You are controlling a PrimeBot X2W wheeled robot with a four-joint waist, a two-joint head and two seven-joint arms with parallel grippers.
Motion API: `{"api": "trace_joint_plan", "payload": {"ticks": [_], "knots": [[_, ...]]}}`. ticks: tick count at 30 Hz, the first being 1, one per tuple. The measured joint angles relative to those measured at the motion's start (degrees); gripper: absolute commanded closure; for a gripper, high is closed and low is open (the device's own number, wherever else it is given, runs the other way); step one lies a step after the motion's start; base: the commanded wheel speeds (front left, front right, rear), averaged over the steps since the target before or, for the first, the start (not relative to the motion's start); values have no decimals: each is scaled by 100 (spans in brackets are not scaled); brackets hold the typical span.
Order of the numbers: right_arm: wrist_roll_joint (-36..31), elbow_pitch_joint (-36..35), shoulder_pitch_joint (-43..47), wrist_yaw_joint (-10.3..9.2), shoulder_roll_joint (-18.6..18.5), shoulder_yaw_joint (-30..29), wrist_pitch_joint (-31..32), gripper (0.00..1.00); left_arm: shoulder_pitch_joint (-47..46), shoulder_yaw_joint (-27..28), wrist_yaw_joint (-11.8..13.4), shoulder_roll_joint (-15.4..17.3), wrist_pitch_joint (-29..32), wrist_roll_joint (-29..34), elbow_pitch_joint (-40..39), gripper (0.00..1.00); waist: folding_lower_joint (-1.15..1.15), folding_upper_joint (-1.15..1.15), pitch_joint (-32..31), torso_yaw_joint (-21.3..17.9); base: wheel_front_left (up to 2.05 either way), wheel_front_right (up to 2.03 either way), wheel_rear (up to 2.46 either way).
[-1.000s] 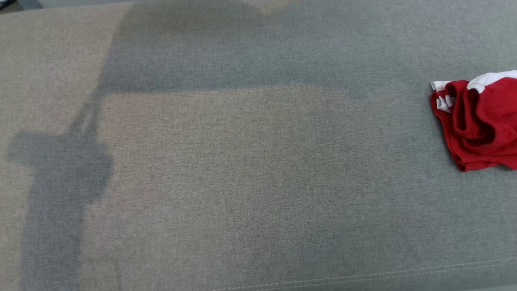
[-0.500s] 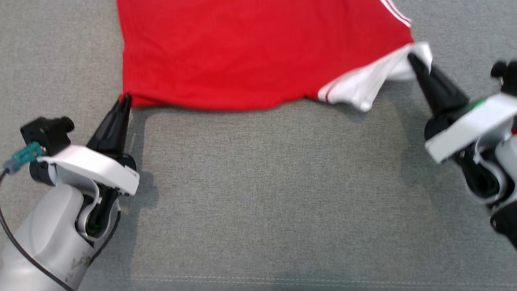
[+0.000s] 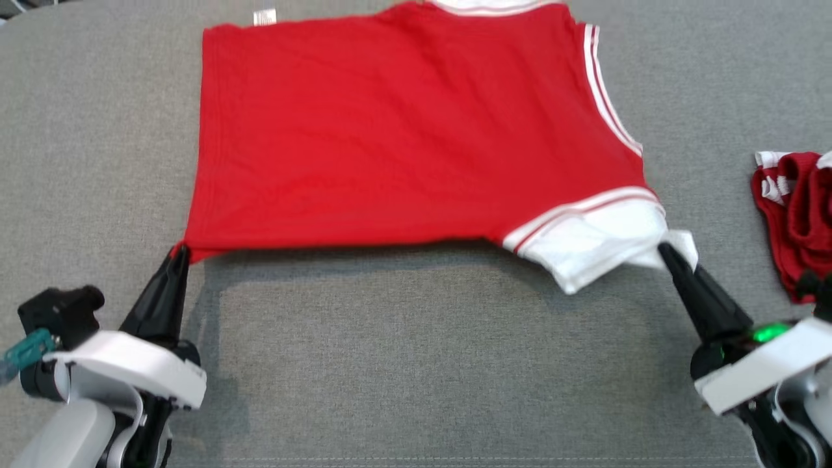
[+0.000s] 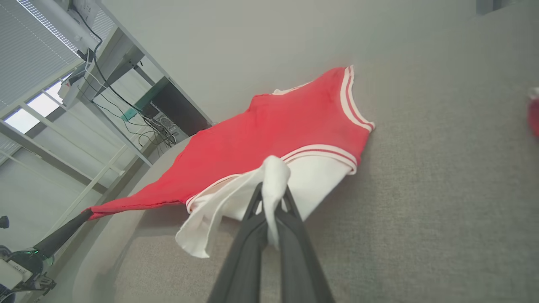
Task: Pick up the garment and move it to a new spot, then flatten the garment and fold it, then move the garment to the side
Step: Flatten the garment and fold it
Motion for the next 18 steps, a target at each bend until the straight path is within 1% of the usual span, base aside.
{"api": "trace_joint_plan", "payload": {"ticks": [4,9,14,17,18], "knots": [[-112,-347,799,-5,363,-458,257,100,549,66,327,158,161,-64,-477,100,0,0,-191,-50,0,0,0],[-454,-660,1690,-5,942,-971,658,100,1226,166,669,181,148,-178,-886,100,0,0,-384,-129,0,0,0],[-805,-877,2137,-5,1448,-1226,1201,100,1594,197,792,165,143,-290,-998,100,0,0,-518,-194,0,0,0],[-1112,-896,2265,-5,1594,-1365,1533,100,1702,215,856,137,166,-383,-1003,100,0,0,-564,-204,0,0,0],[-1274,-858,2305,-5,1706,-1459,1703,87,1728,170,857,105,278,-487,-968,100,0,0,-590,-202,0,0,0]]}}
